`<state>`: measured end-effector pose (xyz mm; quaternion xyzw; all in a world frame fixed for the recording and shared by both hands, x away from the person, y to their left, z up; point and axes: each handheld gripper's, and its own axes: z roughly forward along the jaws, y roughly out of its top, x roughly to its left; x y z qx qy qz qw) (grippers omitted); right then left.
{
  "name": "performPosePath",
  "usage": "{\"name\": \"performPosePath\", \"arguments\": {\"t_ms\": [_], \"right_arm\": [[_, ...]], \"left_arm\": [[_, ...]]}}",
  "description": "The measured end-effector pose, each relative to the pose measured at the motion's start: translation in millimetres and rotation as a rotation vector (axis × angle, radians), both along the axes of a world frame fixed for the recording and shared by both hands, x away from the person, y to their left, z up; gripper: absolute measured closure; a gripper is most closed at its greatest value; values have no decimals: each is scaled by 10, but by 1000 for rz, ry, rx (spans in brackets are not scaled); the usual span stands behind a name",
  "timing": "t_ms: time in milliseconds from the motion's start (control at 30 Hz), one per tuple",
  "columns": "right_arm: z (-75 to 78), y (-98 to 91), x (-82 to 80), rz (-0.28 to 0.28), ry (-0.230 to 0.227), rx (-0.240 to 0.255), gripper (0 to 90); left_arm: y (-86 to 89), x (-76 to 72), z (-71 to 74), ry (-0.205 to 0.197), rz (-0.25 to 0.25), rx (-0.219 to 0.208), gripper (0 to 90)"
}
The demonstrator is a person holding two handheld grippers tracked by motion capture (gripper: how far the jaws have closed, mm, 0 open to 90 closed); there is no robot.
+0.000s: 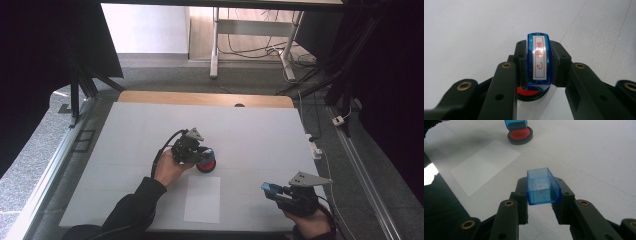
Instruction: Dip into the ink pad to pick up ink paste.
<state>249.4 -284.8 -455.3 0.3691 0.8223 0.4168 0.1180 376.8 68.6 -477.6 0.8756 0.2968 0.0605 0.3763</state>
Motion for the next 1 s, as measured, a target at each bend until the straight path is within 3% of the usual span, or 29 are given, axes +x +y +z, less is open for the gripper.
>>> {"name": "performPosePath", "arguments": {"t_ms": [500, 1000], "right_arm": [[0, -4, 1, -4, -1, 1, 684], [-1, -2, 0, -3, -1, -1, 684]], "left_arm": [[-26, 10, -102, 19, -1, 16, 704], [-51, -8, -121, 6, 0, 34, 705]]}}
